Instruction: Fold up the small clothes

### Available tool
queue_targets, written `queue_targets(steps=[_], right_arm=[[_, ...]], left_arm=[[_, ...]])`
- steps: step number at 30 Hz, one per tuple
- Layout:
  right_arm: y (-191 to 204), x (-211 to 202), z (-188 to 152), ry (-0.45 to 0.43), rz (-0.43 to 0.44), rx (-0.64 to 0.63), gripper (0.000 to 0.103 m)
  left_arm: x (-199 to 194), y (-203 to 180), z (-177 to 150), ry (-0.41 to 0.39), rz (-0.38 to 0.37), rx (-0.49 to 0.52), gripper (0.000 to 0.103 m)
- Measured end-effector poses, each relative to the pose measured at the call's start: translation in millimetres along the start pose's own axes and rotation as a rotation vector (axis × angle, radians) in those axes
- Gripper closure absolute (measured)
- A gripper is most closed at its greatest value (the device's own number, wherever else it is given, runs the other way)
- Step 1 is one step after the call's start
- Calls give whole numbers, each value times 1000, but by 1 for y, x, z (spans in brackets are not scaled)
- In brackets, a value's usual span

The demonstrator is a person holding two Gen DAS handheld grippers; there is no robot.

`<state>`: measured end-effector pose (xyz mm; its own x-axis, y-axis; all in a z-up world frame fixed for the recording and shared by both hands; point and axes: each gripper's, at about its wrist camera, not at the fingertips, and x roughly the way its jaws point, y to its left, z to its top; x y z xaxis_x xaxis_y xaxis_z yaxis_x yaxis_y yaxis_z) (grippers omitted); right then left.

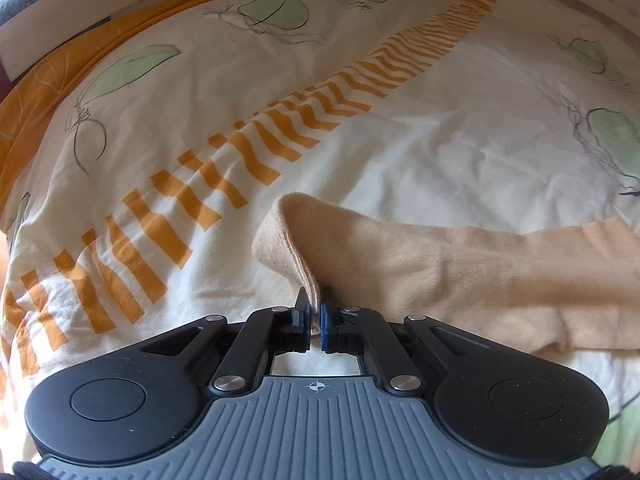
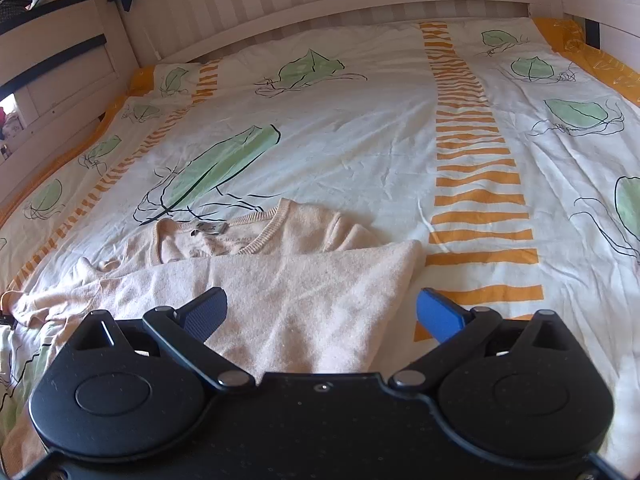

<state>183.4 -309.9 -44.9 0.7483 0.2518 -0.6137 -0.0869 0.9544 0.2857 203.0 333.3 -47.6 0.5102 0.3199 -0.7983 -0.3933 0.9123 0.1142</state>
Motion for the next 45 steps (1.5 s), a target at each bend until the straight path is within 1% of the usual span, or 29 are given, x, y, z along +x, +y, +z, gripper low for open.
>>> queue_targets(steps=[1,3,7,8,11,15,18,22,24,26,28,29,30,32,33,35,38,40,43,45], right_arm=[[0,-1,0,-1,2,2,1],[-1,-2,0,-1,8,11,1],[-4,-4,2,-2,22,39,1],[-4,-5,3,-5,25,46,1],[-7,-8,4,-14,36,70,1],[-11,-11,6,-20,53,101,1],[-12,-13,6,-25,63,118,1],[-12,-13,7,-32,58,122,1],[-12,-13,8,-30,58,125,1],[-12,-13,8,-30,58,125,1],[-12,-13,9,-30,58,123,1],[-12,-13,9,-32,61,122,1],[-12,-12,9,-34,61,120,1],[-12,-11,9,-36,60,116,1],[-12,-10,9,-33,63,115,1],[-11,-7,7,-26,71,111,1],[-7,-5,5,-19,76,90,1],[-4,-2,3,-16,82,78,1],[-1,2,0,-14,92,59,1],[0,4,-4,-13,103,54,1]], left_arm=[[-9,-2,5,2,-32,9,99],[-29,-8,17,5,-118,12,99],[-78,-35,45,14,-357,-11,99],[-92,-49,52,12,-425,-7,99],[-126,-94,67,9,-578,42,99],[-153,-162,74,9,-791,62,99],[-159,-216,70,19,-909,94,99],[-152,-292,58,32,-1000,153,99],[-145,-324,50,45,-1023,170,99],[-133,-354,38,85,-1063,172,99],[-123,-378,25,126,-1087,179,99],[-120,-387,18,137,-1093,195,97],[-118,-396,12,143,-1091,220,93],[-115,-404,-1,138,-1068,257,57],[-115,-402,-6,129,-1065,258,54],[-114,-387,-14,114,-1058,243,54],[-109,-353,-26,79,-999,209,52],[-104,-326,-33,47,-924,192,51],[-95,-286,-48,-21,-773,226,51],[-89,-264,-58,-41,-717,238,51]])
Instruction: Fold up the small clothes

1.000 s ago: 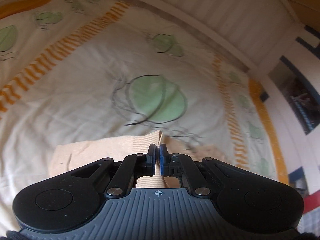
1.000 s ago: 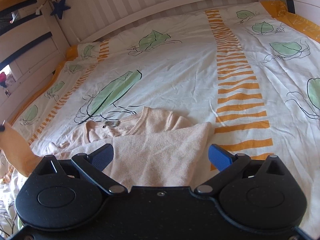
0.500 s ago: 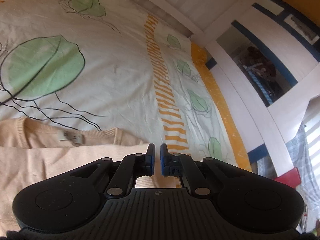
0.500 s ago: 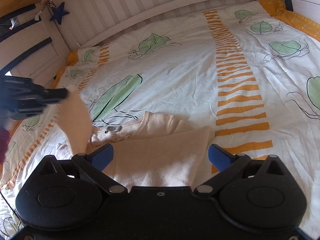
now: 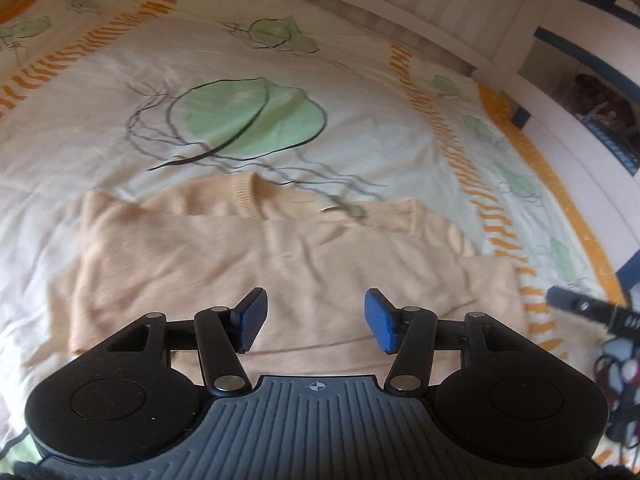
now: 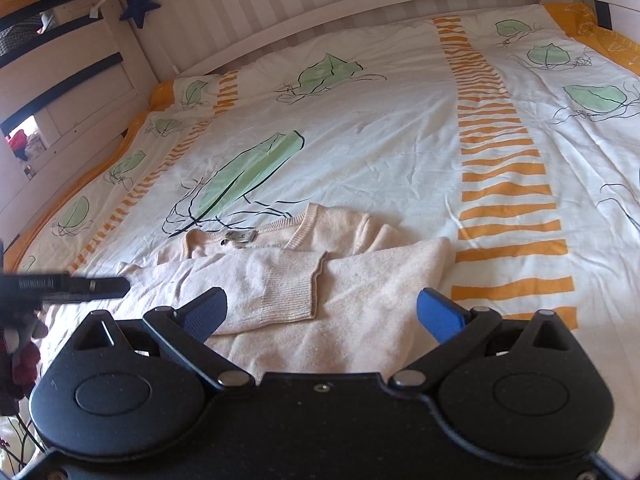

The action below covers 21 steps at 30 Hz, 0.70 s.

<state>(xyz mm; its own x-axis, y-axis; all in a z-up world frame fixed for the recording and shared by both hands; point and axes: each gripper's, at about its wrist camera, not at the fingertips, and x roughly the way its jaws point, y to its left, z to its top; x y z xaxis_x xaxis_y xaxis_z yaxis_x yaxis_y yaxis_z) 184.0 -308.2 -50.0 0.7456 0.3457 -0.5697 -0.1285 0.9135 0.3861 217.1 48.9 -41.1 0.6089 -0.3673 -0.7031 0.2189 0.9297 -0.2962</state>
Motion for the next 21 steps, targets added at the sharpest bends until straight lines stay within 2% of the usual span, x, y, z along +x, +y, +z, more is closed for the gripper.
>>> queue_targets(steps=[5,9,11,15,19,21], right_arm=[[2,4,-10,-19,36,-26,1],[8,5,-17,-40,86,-53,2],[18,4,-20,-59,77,-101,6],[35,13,-19,-38,52,-142,21],[37,39,-15,-3,18,-63,23],[36,56,-14,23,0,-35,23]], left_arm=[[-10,30,-34,-15,38,2,51],[-4,42,-53,-7,28,21,51],[0,46,-61,-29,12,30,51],[1,56,-70,-81,-28,8,51],[1,55,-68,-83,-33,0,49],[4,52,-68,-80,-37,9,41]])
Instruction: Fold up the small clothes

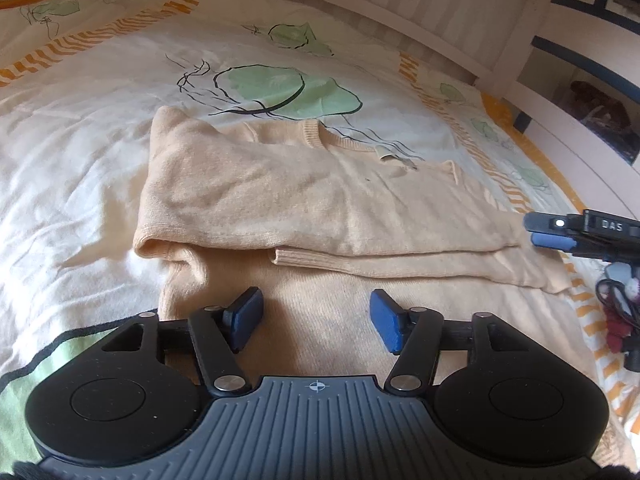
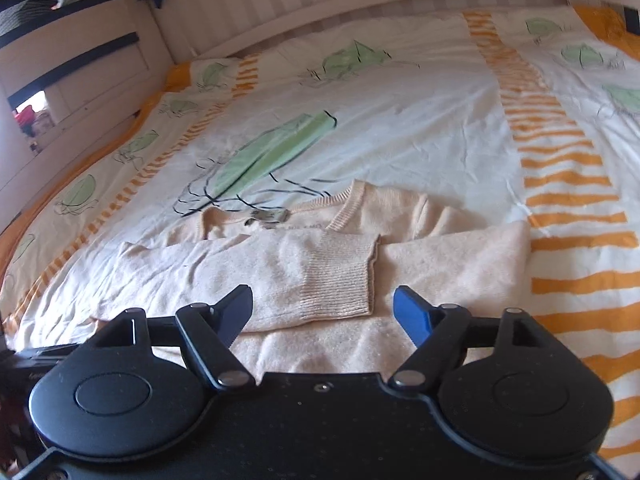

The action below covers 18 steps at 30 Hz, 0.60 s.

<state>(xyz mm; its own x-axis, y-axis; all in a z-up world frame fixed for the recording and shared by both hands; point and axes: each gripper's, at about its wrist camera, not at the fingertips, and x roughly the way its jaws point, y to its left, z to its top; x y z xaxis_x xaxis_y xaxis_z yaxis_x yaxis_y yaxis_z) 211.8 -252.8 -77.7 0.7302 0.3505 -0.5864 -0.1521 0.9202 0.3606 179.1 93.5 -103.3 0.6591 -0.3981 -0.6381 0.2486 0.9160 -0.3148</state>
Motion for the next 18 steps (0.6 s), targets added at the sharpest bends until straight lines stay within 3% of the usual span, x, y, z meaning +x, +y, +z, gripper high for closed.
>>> queue_targets(steps=[3,8,9,10,11,14,18], right_arm=[[-4,21,1,32,-38,51,23],[-4,35,4,43,-52,136,45],[-1,38,6,54,-65,134,56],[4,38,7,58,-73,123,75],[8,39,8,64,-80,111,83],[33,34,17,69,-66,39,85],[66,-6,40,-39,-3,-48,86]], left_arm=[[4,-7,1,9,13,26,32],[5,-8,1,12,21,25,31],[5,-8,2,11,20,19,31],[5,-7,2,8,20,14,31],[5,-7,2,6,19,12,31],[4,-7,3,-4,18,15,31],[0,-3,5,-26,27,-5,31]])
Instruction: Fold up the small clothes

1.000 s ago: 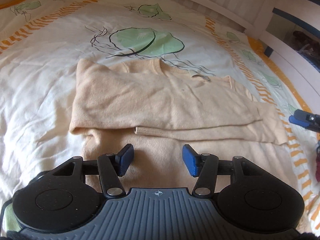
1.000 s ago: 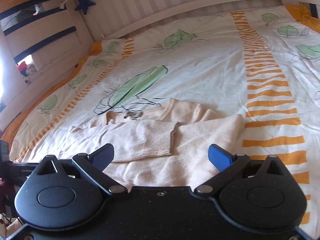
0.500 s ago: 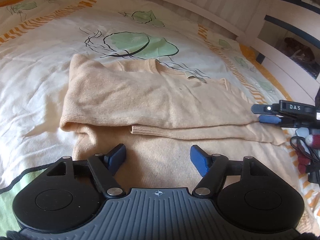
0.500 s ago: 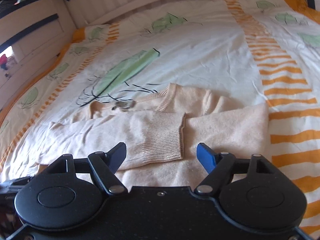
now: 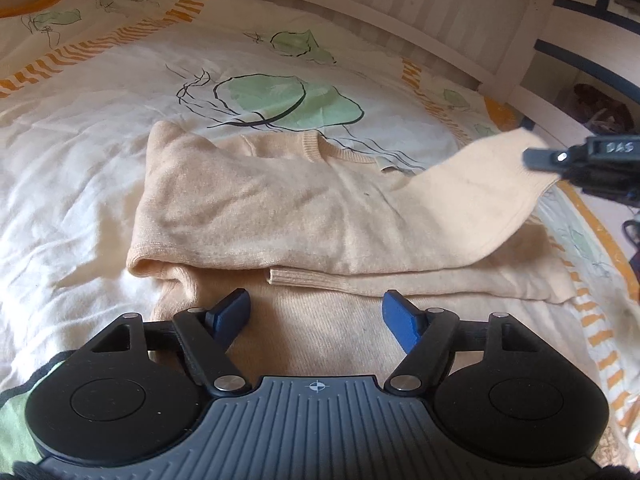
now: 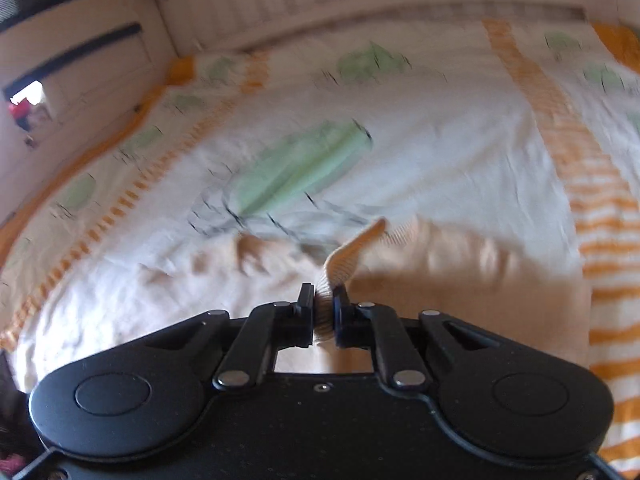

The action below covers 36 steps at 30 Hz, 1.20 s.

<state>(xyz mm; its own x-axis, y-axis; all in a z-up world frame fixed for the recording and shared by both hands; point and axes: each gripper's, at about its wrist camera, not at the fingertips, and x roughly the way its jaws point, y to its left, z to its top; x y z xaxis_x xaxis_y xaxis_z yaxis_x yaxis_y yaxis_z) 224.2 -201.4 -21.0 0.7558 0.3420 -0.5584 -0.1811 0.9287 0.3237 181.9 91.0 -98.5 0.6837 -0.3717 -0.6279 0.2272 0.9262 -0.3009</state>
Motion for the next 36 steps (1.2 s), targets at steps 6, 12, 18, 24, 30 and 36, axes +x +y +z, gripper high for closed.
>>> queue_targets(steps=[6,12,18,24,30,36], right_arm=[[-24,-35,12,-54,-113,13,86],[-54,-13,-11,50,-227,51,87],[-59,-21,-14,32,-232,56,87],[-61,-3,-24,97,-210,85,52],[-74,16,-42,147,-276,133,37],[-71,11,-44,146,-231,112,94]], left_arm=[[-7,9,5,-37,52,-53,31],[-8,14,5,-33,65,-71,31],[-6,13,7,-27,74,-71,31],[-4,14,6,-6,72,-73,31],[-4,15,6,-4,74,-73,31],[-13,8,9,-11,52,-62,31]])
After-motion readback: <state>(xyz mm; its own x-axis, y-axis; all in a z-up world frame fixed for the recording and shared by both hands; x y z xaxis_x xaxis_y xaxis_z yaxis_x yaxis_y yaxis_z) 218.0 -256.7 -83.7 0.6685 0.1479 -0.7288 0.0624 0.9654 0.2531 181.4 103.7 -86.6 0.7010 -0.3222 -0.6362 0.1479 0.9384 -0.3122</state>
